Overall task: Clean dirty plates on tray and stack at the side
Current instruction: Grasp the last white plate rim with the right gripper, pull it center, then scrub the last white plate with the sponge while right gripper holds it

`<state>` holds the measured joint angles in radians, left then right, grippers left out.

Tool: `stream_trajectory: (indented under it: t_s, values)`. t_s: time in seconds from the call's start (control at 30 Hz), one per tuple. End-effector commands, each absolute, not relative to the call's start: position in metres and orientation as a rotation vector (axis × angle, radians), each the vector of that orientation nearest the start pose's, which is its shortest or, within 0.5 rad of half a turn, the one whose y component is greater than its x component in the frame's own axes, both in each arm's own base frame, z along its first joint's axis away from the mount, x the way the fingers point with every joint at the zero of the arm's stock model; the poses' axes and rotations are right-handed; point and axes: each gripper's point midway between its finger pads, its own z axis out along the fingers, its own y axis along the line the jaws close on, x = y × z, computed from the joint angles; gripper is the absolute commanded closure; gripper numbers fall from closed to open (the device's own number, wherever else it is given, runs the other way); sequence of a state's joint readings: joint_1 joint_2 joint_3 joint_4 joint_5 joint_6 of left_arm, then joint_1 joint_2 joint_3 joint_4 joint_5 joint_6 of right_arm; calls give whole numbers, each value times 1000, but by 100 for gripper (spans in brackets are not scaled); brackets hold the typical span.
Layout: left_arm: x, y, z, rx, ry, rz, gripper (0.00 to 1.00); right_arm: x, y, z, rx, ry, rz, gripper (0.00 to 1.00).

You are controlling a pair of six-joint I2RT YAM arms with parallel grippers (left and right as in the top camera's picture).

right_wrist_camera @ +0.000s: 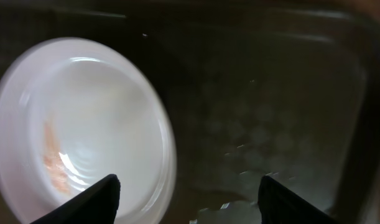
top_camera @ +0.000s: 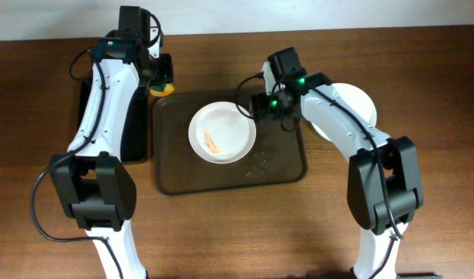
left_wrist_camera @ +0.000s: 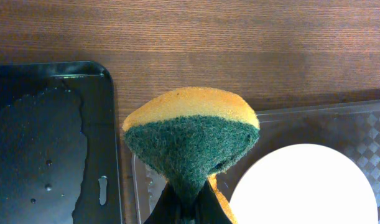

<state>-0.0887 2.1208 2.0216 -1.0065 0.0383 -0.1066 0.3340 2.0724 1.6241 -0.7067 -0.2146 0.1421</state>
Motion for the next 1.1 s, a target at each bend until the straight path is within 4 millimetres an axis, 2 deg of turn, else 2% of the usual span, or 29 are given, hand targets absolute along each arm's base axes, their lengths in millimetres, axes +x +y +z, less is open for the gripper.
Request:
stream_trajectory:
  t_s: [0.0,0.1,0.17,0.37,0.43,0.5,0.53,0.6,0.63,0.7,0.8,0.87,0.97,1.0,1.03,1.07]
  values:
    - [517,-56,155,-21,2676,-133,99,456,212,57,-651,2689,453,28]
    - [518,-56,155,-21,2672,-134,99,455,229,54,-713,2668,583,29]
    - [519,-58,156,-16,2669,-135,100,452,237,46,-715,2683,623,32]
    - [518,-60,156,-12,2669,-136,99,450,263,21,-542,2753,688,46]
    - [518,-60,156,-11,2668,-136,99,450,265,9,-480,2787,698,51]
    - [519,-59,156,-12,2668,-135,100,450,264,8,-425,2804,700,57]
    - [519,-59,156,-12,2666,-135,100,450,262,7,-398,2816,689,62]
    - [519,-59,156,-12,2665,-136,100,446,257,4,-310,2865,675,82]
    - [519,-59,156,-13,2665,-136,99,442,256,3,-257,2897,676,96]
    - [519,-59,156,-13,2666,-136,100,437,252,0,-144,2946,667,96]
    - [515,-65,154,3,2681,-139,99,428,220,-12,344,3044,420,96]
    - [515,-69,153,12,2684,-140,99,423,215,-14,426,3063,382,96]
    - [512,-87,150,59,2693,-150,100,415,213,-15,449,3094,360,96]
    - [510,-93,147,74,2700,-153,100,416,213,-15,430,3091,363,79]
    - [509,-96,144,84,2711,-154,99,418,213,-15,424,3082,367,53]
    - [508,-98,139,90,2722,-153,100,421,213,-14,423,3070,377,41]
